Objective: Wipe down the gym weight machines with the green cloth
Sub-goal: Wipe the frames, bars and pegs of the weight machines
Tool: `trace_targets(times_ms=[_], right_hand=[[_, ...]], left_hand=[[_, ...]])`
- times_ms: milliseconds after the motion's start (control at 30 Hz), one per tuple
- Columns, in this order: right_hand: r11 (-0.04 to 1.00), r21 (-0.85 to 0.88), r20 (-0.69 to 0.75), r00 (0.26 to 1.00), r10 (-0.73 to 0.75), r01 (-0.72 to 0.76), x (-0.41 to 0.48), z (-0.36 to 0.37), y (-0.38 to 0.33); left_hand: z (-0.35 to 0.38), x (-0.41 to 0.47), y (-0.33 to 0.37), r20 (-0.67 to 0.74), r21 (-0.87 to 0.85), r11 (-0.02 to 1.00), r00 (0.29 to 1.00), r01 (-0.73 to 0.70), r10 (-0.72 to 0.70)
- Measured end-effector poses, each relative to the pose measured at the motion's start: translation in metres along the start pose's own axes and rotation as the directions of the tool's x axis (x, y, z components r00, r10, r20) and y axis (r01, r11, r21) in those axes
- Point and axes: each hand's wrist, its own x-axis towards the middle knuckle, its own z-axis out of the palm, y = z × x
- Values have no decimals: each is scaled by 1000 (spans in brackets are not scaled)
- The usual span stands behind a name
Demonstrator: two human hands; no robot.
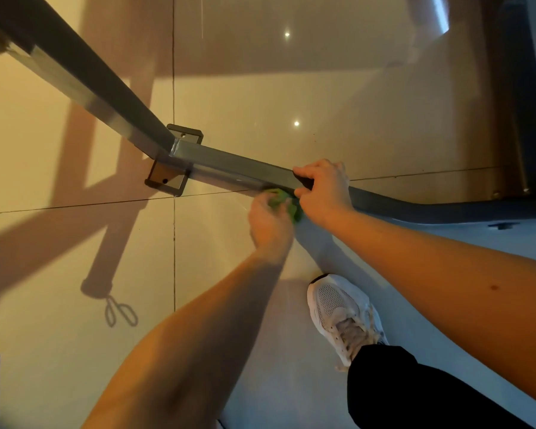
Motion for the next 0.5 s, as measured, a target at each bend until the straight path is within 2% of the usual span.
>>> trace_targets(times_ms=[100,167,200,300,367,433,467,500], right_hand=[[1000,-21,5,1000,2,-2,0,0,-2],[996,-86,18,1000,-3,4,1,-4,-7],[990,-139,27,1000,-3,7,2,-7,-12],[941,-336,102,995,-8,42,9,-14,-38],[921,-385,173,985,11,57,17,-12,-58],[902,-428,223,974,43,58,26,-3,-74],[896,-440,235,970,56,55,30,2,-78],[897,-440,238,969,60,52,33,9,-79]], left_hand=[[6,-11,7,37,82,994,997,-70,67],[-3,-3,11,38,135,990,999,-43,39],[-9,3,15,17,124,992,1000,-8,6],[-36,19,28,-19,-113,986,992,125,-128],[-52,28,34,-72,-141,985,991,103,-113],[-69,36,33,-145,-86,995,988,46,-58],[-75,42,28,-169,-65,996,983,61,-71],[-82,45,25,-177,-125,987,977,99,-120]])
